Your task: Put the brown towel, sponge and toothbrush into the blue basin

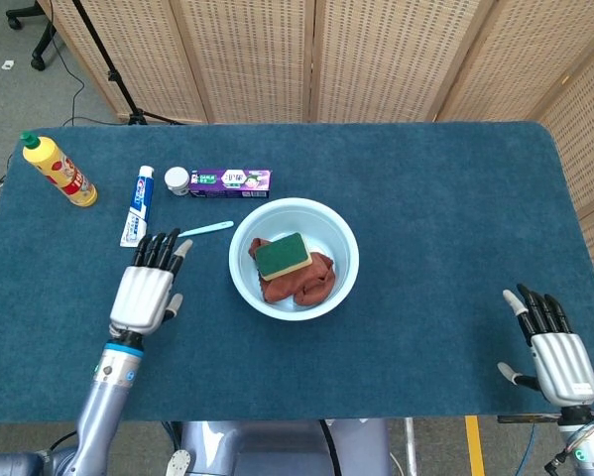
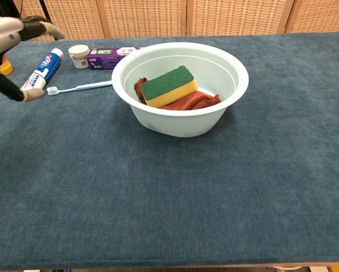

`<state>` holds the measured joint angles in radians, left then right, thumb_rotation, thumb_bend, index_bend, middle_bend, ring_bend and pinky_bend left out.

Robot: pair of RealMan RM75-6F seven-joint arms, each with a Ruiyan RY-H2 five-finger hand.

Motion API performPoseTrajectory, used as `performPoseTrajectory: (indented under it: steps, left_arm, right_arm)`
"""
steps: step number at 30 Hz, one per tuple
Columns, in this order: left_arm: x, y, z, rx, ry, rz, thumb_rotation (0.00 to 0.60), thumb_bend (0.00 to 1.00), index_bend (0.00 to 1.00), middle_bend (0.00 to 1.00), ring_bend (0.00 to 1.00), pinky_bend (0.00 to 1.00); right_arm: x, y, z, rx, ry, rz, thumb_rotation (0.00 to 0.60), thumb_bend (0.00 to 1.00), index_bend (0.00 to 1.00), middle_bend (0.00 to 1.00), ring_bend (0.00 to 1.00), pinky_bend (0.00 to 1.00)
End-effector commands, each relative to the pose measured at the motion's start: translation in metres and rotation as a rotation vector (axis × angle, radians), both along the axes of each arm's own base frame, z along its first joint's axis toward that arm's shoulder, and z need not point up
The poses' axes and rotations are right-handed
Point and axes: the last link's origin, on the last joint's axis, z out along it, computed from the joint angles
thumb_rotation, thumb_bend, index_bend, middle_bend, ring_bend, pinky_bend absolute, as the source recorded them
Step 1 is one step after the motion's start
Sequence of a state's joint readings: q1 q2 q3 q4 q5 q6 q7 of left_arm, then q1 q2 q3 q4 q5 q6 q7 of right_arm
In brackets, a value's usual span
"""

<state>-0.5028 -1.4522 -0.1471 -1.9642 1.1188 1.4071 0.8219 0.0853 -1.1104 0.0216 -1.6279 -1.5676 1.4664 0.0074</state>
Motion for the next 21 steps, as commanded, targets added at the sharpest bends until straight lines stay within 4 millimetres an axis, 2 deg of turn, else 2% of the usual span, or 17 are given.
performPoseTrajectory:
  steps: [1, 4, 10, 16, 21]
  left_arm:
    - [-0.03, -0.021, 0.013, -0.001, -0.031, 0.062, 0.6, 0.33, 0.1, 0.0, 0.0, 0.0]
    - [-0.053, -0.035, 0.017, 0.019, -0.027, 0.085, 0.6, 0.33, 0.1, 0.0, 0.0, 0.0]
    - [-0.079, -0.055, 0.018, 0.048, -0.051, 0.102, 0.6, 0.33, 0.1, 0.0, 0.0, 0.0]
    - [-0.1, -0.067, 0.018, 0.048, -0.051, 0.105, 0.6, 0.34, 0.1, 0.0, 0.0, 0.0]
    - [-0.115, -0.068, 0.017, 0.037, -0.063, 0.137, 0.6, 0.34, 0.11, 0.0, 0.0, 0.0]
  right_arm:
    - [0.001, 0.001, -0.001, 0.002, 0.004, 0.001, 0.6, 0.1, 0.01, 0.0, 0.0, 0.0]
    - [0.001, 0.001, -0.002, 0.003, 0.01, 0.002, 0.6, 0.1, 0.01, 0.0, 0.0, 0.0]
    - [0.003, 0.002, -0.002, 0.0, 0.016, 0.008, 0.6, 0.1, 0.01, 0.0, 0.0, 0.0]
    - [0.003, 0.002, -0.004, 0.004, 0.021, 0.008, 0.6, 0.1, 0.01, 0.0, 0.0, 0.0]
    - [0.004, 0.002, -0.008, 0.017, 0.033, 0.009, 0.6, 0.1, 0.01, 0.0, 0.0, 0.0]
